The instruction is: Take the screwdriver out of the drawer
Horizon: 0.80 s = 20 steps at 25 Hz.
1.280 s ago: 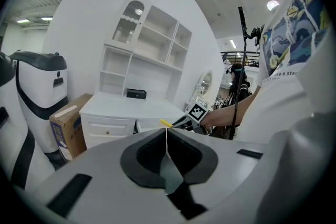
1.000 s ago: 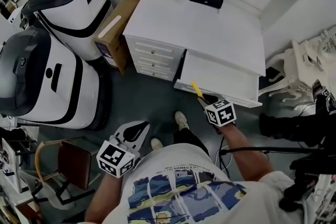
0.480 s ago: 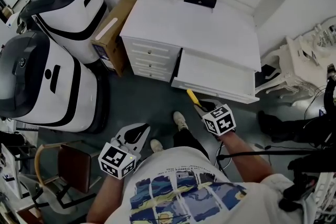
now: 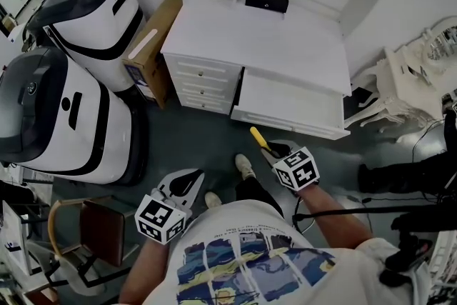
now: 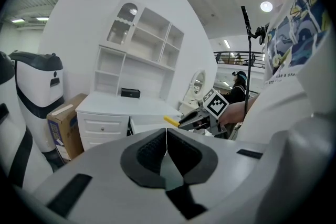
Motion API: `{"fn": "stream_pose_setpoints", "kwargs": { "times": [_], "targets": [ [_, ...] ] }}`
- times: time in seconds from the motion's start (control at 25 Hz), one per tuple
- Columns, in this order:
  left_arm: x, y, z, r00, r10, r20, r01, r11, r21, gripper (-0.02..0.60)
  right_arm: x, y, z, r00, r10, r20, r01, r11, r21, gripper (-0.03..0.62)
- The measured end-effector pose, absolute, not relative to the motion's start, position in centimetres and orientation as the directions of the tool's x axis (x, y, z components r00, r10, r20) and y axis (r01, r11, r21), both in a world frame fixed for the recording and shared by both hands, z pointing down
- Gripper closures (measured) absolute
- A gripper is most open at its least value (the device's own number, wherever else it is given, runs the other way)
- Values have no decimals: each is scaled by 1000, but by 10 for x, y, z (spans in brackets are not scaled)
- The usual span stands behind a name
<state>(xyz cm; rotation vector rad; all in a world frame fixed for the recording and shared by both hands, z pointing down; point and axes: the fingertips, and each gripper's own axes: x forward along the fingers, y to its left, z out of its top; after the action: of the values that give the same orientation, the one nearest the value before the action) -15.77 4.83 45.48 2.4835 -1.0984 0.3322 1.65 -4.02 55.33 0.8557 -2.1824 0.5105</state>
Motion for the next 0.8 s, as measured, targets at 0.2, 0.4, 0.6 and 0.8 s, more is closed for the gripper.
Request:
{"fn": "stream_pose_setpoints", "kwargs": {
  "times": [0.2, 0.4, 0.6, 0.8],
  "targets": [
    [-155, 50, 453, 667, -650, 365, -743, -615, 263, 568, 17, -36, 548, -519, -425, 742, -706, 702, -92, 497],
    [-154, 52, 452, 670, -651, 357, -740, -620, 260, 568, 15, -34, 543, -523, -431, 735, -704, 705, -88, 497],
    [-154, 54, 452, 668, -654, 356, -742, -618, 259, 568, 14, -32, 541, -530, -432, 730, -699, 710, -87, 497],
    [-156, 57, 453, 667, -654, 357, -744, -615, 263, 568, 10, -29, 539, -536, -430, 727, -693, 715, -88, 497]
  ]
}}
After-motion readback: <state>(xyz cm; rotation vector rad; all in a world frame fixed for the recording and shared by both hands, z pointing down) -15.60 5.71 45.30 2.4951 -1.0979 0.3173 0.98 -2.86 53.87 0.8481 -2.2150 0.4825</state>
